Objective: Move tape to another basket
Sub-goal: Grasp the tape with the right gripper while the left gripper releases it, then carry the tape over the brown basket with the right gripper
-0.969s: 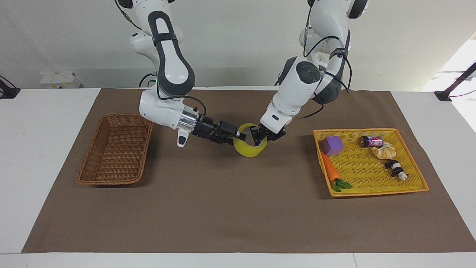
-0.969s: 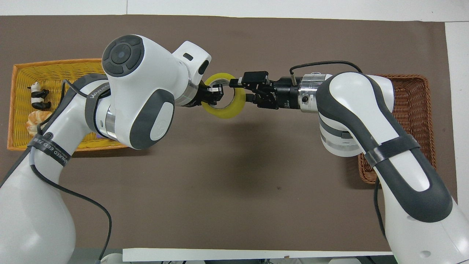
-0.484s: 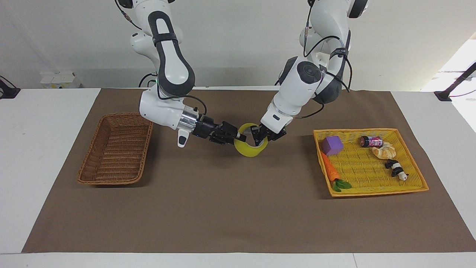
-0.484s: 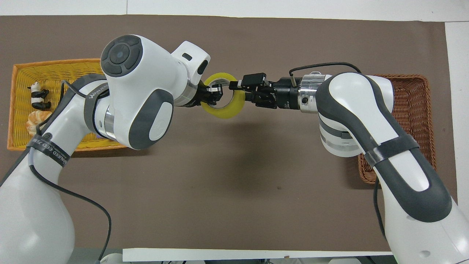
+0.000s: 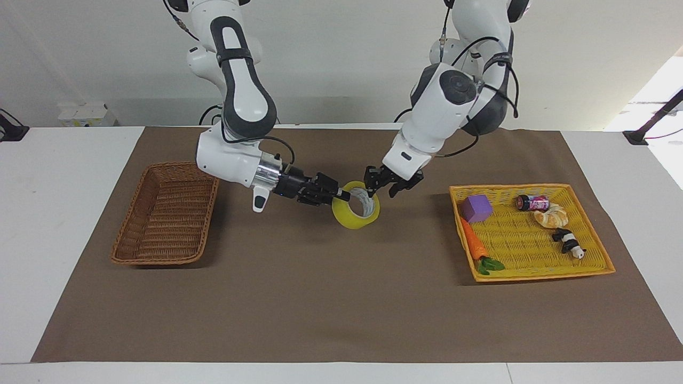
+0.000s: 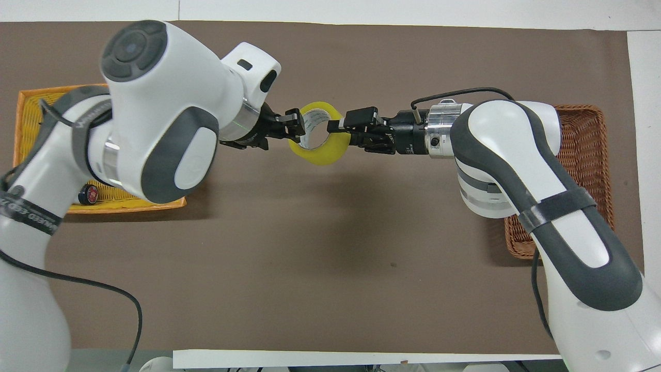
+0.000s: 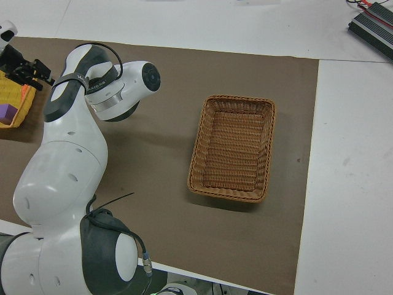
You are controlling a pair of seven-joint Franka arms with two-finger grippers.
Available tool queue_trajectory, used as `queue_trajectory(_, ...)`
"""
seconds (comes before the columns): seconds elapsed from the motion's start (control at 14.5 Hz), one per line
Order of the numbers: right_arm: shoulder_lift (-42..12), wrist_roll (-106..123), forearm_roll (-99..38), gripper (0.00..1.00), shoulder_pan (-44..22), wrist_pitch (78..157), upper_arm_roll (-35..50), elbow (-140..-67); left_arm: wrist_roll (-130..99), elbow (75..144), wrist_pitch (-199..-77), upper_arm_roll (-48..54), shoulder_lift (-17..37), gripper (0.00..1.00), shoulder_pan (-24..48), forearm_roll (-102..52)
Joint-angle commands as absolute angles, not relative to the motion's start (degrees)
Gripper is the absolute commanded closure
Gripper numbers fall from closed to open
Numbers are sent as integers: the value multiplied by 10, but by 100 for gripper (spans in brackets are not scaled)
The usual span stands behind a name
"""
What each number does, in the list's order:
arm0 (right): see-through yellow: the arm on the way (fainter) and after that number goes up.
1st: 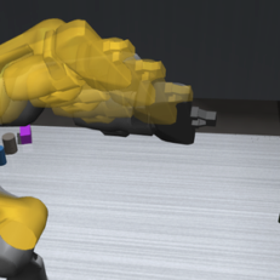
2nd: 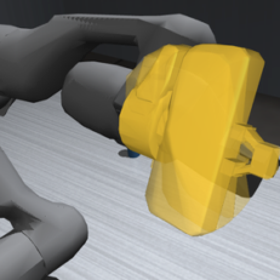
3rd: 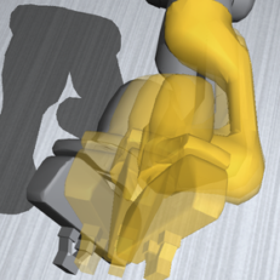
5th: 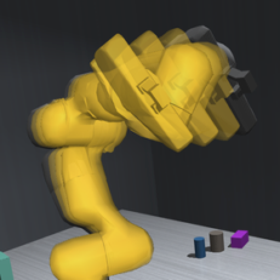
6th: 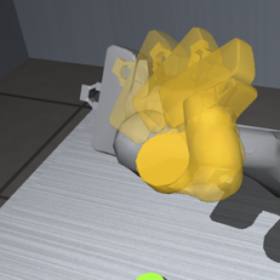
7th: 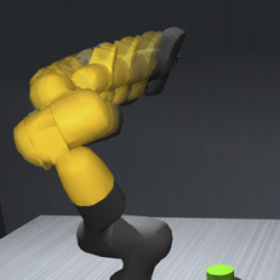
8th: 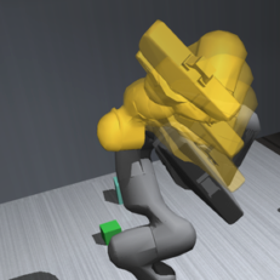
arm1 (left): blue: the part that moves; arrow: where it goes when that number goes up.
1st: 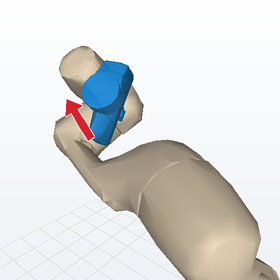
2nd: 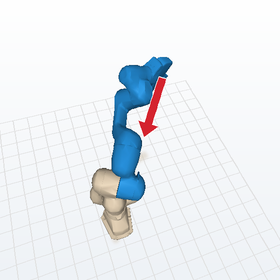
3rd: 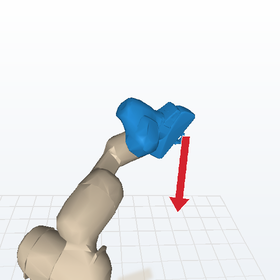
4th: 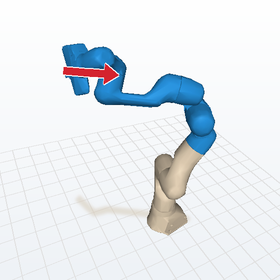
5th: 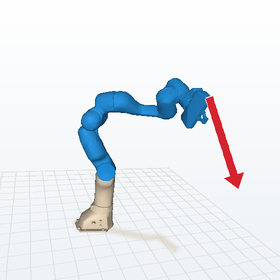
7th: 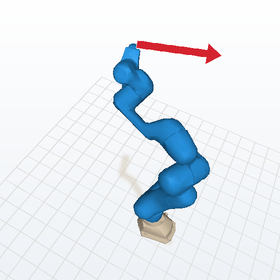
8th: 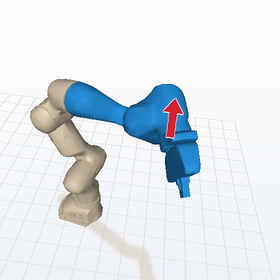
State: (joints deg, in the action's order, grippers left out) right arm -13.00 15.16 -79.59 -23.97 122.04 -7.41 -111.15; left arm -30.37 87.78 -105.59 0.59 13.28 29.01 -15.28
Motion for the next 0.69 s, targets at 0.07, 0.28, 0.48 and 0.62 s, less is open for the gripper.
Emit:
queue_trajectory(0.07, -124, 170, -701, 100, -133, 1123, -74, -1095, -227, 862, -962, 3, 80, 0, 186, -154)
queue_trajectory(0.28, -127, 216, -594, 100, -5, 1011, -74, -1055, -117, 861, -911, 2, 62, 0, 87, -137)
queue_trajectory(0.48, -141, 270, -505, 100, 119, 918, -74, -1007, -17, 867, -914, 3, 54, 0, 22, -70)
queue_trajectory(0.62, -150, 321, -448, 100, 192, 860, -74, -975, -15, 882, -918, 1, 46, 0, -4, -67)
